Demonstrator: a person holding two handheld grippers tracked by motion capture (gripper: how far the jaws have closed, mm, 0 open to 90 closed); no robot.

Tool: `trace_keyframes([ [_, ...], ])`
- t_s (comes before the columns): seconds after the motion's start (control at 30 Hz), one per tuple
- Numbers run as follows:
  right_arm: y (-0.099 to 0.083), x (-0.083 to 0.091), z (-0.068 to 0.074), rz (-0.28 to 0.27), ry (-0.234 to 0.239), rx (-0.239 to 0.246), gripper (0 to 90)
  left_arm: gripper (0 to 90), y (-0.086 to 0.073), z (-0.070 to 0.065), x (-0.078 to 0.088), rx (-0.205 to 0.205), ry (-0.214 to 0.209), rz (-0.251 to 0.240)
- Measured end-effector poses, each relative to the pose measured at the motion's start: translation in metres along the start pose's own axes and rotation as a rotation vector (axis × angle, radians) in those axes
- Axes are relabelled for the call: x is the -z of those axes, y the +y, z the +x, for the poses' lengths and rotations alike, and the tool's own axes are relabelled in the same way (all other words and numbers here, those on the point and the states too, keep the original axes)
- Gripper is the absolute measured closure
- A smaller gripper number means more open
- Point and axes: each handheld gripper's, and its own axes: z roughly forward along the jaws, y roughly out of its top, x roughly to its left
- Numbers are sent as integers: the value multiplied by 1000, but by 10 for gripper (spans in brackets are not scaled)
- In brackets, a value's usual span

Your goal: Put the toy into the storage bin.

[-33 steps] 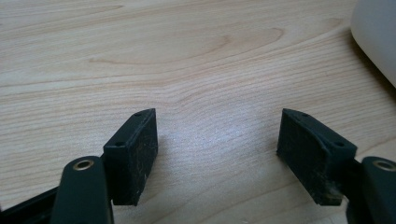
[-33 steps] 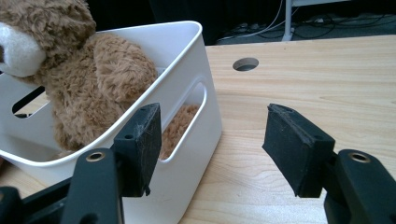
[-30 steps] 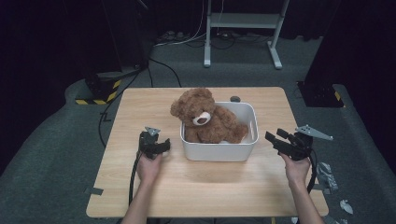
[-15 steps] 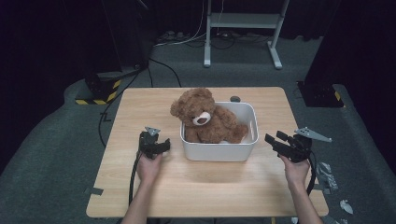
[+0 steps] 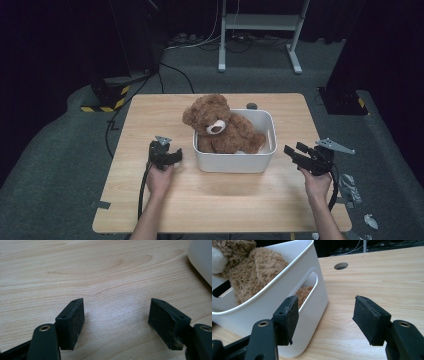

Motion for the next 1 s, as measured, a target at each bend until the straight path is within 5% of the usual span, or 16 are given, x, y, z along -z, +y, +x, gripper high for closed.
trace_keyframes([
  [1.0, -15, 1, -4, 6, -9, -31, 373, 288, 0, 0, 0, 1, 0, 0],
])
